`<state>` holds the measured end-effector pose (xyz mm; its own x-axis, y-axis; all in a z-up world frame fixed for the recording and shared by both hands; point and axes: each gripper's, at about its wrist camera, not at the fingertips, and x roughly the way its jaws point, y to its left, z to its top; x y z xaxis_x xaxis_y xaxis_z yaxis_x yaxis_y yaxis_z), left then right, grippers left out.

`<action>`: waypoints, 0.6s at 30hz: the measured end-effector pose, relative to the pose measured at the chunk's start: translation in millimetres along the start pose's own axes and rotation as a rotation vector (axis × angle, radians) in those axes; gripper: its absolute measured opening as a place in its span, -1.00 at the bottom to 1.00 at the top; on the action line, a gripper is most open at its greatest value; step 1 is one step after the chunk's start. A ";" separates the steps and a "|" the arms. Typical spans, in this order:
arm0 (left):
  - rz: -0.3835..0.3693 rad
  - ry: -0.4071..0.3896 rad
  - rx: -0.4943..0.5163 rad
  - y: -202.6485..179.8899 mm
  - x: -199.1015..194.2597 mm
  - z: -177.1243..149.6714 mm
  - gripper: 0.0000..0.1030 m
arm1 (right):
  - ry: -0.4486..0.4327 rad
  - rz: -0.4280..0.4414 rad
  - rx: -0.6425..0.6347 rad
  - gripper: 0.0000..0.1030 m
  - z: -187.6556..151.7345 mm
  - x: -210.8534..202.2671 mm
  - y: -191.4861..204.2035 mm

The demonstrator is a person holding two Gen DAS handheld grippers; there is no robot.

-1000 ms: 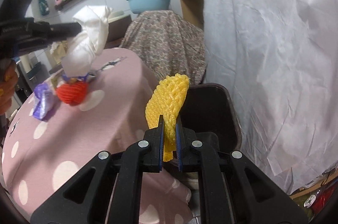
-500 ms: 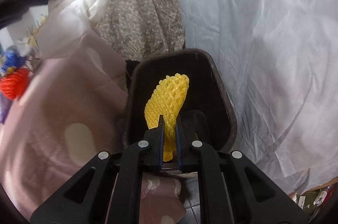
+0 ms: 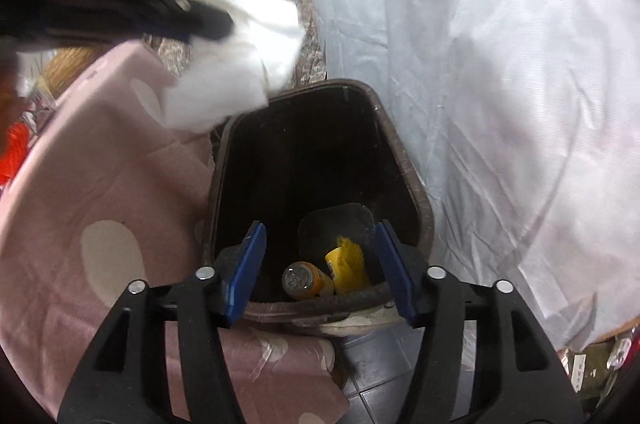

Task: Collect trash
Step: 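Carry net and tissue over the black bin and open both tools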

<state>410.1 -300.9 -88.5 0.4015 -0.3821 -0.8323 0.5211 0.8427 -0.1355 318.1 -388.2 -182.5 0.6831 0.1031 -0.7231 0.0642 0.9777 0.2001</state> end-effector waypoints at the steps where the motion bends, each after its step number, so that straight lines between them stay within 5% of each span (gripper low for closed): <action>1: 0.001 0.004 0.001 -1.3 2.8 0.2 -0.85 | -0.010 -0.004 0.005 0.36 -1.0 -5.0 -0.7; 12: 0.055 0.096 0.003 -11.2 46.3 5.5 -0.81 | -0.050 -0.034 0.081 0.48 -27.5 -53.9 -11.5; 14: 0.047 0.109 -0.012 -9.7 49.2 5.9 -0.64 | -0.053 -0.037 0.092 0.50 -30.7 -58.7 -13.5; 16: 0.043 0.092 -0.015 -10.4 45.7 5.6 0.11 | -0.055 -0.053 0.092 0.51 -32.0 -62.3 -15.6; 18: 0.053 0.041 -0.005 -12.1 34.6 4.7 0.44 | -0.056 -0.058 0.096 0.52 -33.8 -65.1 -18.3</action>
<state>421.2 -326.1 -113.1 0.3968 -0.3214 -0.8598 0.4964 0.8630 -0.0935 247.9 -406.7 -161.4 0.7153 0.0342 -0.6979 0.1724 0.9593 0.2237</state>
